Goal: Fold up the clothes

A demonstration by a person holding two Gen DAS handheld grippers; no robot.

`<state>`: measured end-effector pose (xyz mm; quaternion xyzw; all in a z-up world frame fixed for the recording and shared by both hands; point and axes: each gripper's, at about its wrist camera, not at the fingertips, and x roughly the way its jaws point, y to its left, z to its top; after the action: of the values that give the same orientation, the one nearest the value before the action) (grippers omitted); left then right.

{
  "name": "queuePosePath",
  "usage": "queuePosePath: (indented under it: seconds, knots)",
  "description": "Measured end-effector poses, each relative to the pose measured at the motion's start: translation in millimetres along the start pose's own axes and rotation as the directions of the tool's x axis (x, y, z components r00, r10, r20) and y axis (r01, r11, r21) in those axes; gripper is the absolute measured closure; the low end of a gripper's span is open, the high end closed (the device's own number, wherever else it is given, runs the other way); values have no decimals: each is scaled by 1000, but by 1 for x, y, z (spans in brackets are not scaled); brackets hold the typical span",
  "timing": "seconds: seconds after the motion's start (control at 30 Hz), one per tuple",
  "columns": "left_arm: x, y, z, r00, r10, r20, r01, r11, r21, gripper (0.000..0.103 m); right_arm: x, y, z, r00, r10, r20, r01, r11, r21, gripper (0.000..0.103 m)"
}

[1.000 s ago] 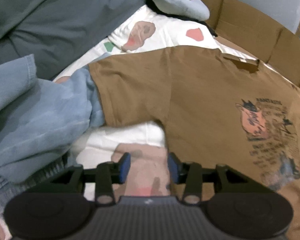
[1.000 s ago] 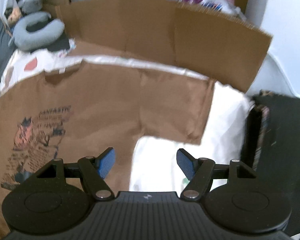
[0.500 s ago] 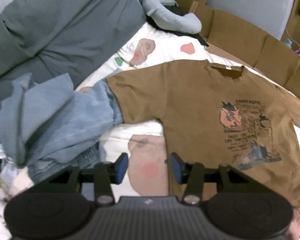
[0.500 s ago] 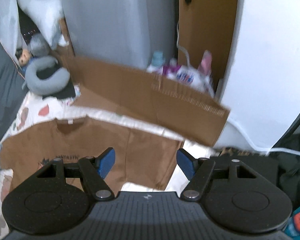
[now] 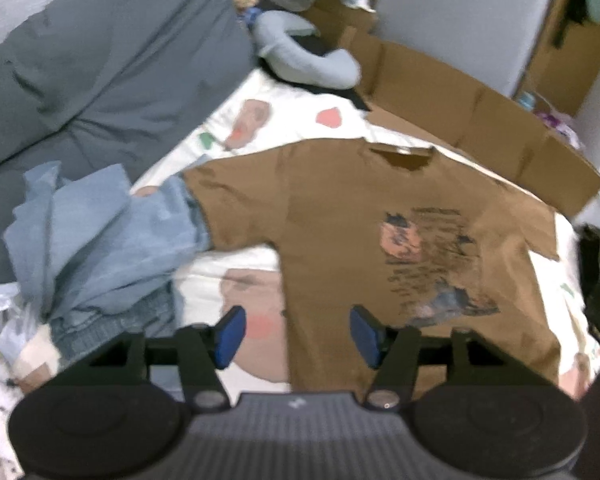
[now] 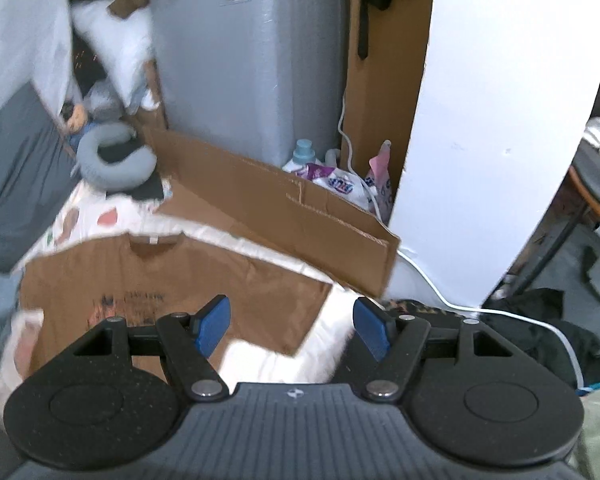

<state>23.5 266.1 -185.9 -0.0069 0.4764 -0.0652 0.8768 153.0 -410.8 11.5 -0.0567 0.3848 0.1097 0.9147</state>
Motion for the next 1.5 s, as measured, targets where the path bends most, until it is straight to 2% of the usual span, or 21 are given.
queuePosePath:
  seconds: [0.1, 0.2, 0.37, 0.57, 0.7, 0.87, 1.0, 1.17, 1.37, 1.5]
  knots:
    - [3, -9, -10, 1000, -26, -13, 27, 999, 45, 40, -25, -2, -11, 999, -47, -28, 46, 998, -32, 29]
    - [5, -15, -23, 998, -61, -28, 62, 997, 53, 40, -44, -6, -19, 998, -46, -34, 45, 999, -30, 29]
    - [8, -18, -47, 996, -68, -58, 69, 997, 22, 40, -47, -9, -46, 998, -46, -46, 46, 999, 2, 29]
    - [13, -7, -69, 993, -61, -98, 56, 997, -52, 40, -15, 7, -97, 997, -4, -78, 6, 1000, 26, 30]
    - [18, -2, -81, 991, -43, -127, 35, 997, -70, 40, 6, 18, -131, 995, 25, -99, -21, 999, 43, 31]
    - [29, -3, -98, 982, -61, -177, 53, 997, -50, 41, 32, 31, -173, 990, 61, -125, -53, 996, 67, 32]
    - [40, -5, -109, 977, -65, -204, 56, 997, -51, 42, 59, 43, -209, 982, 89, -167, -71, 991, 113, 36]
    - [54, -9, -123, 969, -85, -234, 74, 996, -54, 44, 90, 55, -250, 969, 111, -222, -81, 987, 142, 37]
    - [81, -9, -140, 950, -90, -298, 71, 995, -74, 50, 121, 69, -293, 953, 146, -264, -104, 980, 167, 39]
    - [95, -5, -152, 940, -87, -331, 50, 992, -119, 52, 145, 79, -321, 931, 185, -315, -128, 973, 193, 55]
